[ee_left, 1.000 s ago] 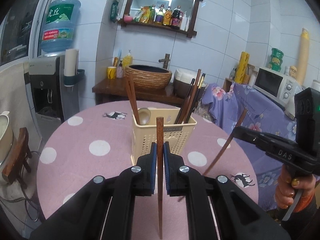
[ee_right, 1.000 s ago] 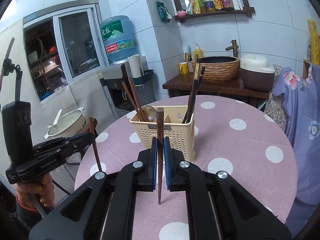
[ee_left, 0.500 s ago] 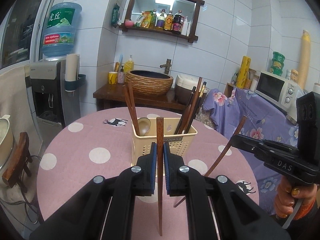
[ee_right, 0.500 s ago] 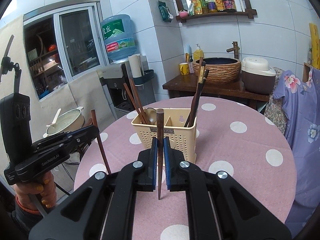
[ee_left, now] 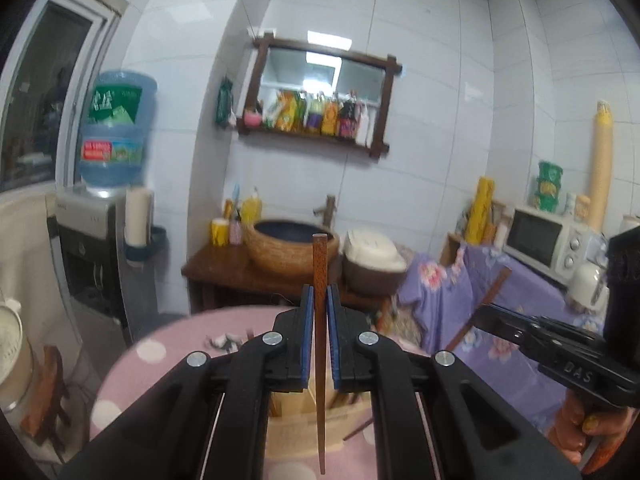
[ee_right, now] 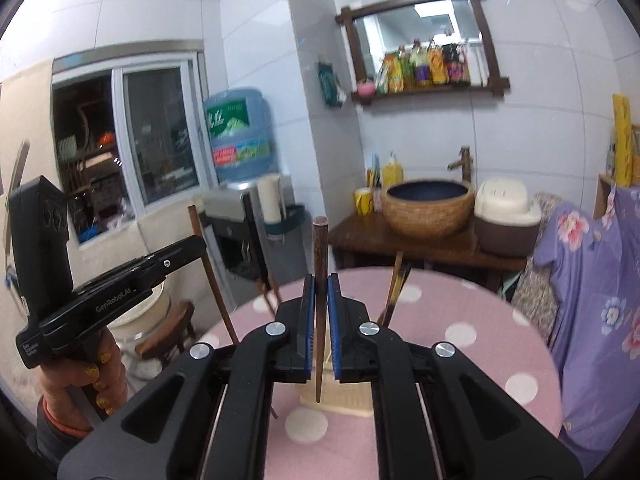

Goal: Organize utensils
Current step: 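Lift both brown chopsticks and carry them over the basket, then lower both brown chopsticks into the basket and open both tools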

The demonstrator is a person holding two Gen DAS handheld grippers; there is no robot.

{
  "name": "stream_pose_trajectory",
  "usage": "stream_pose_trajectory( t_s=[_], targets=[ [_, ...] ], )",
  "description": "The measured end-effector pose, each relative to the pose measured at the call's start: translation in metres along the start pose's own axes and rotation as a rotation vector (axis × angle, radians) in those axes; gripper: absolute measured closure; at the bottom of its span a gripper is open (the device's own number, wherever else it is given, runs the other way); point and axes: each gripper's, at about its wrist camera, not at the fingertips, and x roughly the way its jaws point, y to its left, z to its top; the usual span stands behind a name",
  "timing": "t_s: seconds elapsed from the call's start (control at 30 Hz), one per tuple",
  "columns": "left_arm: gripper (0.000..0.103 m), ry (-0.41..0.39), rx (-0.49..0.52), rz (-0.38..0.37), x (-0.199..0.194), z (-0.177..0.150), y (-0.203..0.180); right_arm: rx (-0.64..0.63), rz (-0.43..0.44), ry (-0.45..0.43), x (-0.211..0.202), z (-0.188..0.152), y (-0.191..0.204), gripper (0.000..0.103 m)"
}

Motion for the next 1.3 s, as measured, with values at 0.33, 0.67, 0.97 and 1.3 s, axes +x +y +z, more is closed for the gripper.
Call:
stream_pose_trajectory(
  t_s=[0.33, 0.67, 0.97, 1.3],
  targets=[
    [0.095, -0.062, 0.017, 0.098, 0.044, 0.0, -0.003, 0.008, -0.111, 0.019, 0.048, 0.0, -0.012, 0.096],
    [0.095, 0.055, -0.002, 0.131, 0.08, -0.067, 0.007, 0.013, -0.138, 0.122, 0.092, -0.054, -0.016, 0.096],
    [0.095, 0.113, -0.006, 0.141, 0.093, -0.09, 0.012, 0.004, -0.145, 0.117, 0.097, -0.068, -0.016, 0.096],
    [0.095, 0.127, 0.01, 0.124, 0.088, -0.097, 0.008, 0.032, -0.155, 0.086, 0.091, -0.07, -0.021, 0.085]
  ],
)
